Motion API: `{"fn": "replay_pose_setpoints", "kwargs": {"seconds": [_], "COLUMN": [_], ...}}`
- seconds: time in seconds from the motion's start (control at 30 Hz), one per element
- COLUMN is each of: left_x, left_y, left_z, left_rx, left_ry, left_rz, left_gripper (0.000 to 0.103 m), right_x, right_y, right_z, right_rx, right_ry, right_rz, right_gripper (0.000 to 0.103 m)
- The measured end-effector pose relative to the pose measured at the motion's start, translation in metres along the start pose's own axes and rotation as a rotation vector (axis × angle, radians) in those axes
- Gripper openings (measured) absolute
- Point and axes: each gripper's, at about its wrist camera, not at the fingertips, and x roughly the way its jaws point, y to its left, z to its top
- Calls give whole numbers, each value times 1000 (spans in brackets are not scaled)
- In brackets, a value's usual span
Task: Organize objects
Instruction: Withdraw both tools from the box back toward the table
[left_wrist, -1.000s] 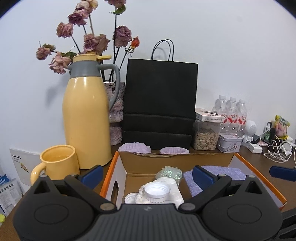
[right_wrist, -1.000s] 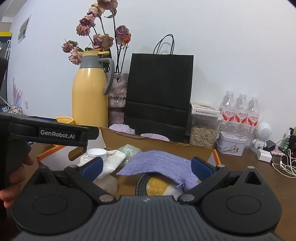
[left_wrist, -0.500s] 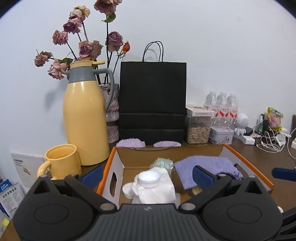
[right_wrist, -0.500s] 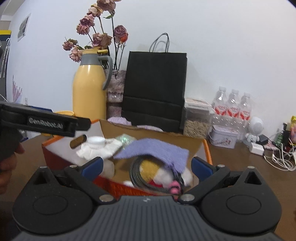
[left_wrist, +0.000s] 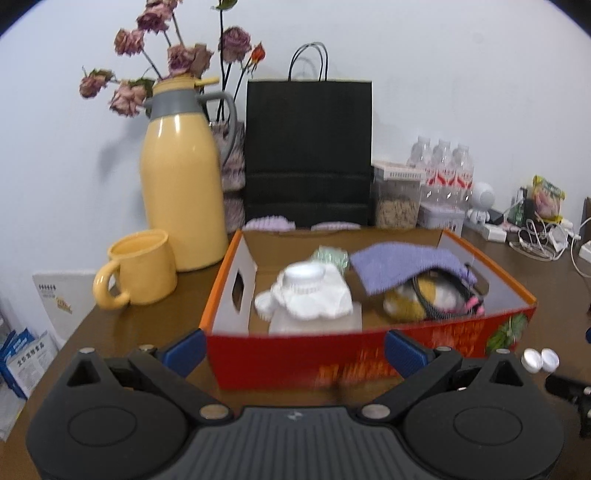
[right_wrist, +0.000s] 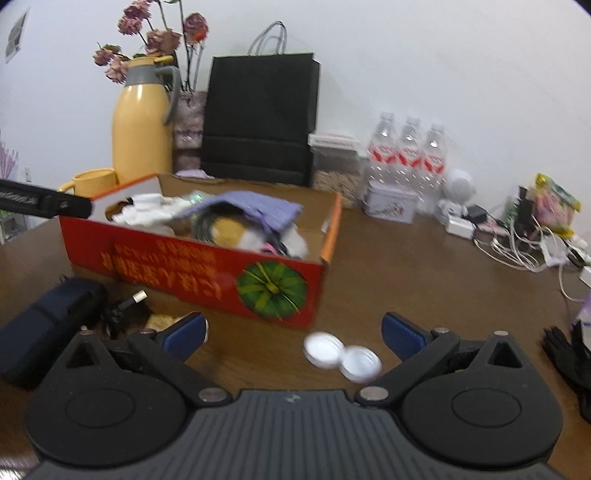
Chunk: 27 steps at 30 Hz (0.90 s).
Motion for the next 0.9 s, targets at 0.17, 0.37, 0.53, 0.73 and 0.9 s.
{"fn": "replay_pose_setpoints", "kwargs": {"seconds": [0.17, 0.37, 0.53, 0.73, 0.9], "left_x": [-2, -4, -5, -1, 3], "left_y": [0, -2, -6, -14, -18], "left_z": [-17, -35, -43, -46, -52], "left_rx": [-12, -28, -47, -58, -68], "left_ry": [76, 161, 205, 256, 285], "left_rz": [1, -8, -35, -55, -64], "left_gripper": [103, 103, 103, 103, 103], "right_x": [4, 19, 29, 40, 45], "right_y": [-15, -33, -43, -57, -64], "right_z": [-12, -20, -22, -20, -17], "right_rx": [5, 31, 36, 76, 93], "right_ry": [64, 126, 159, 185, 173], "right_rz": [-13, -12, -14, 13, 28], "right_gripper": [103, 103, 100, 94, 77]}}
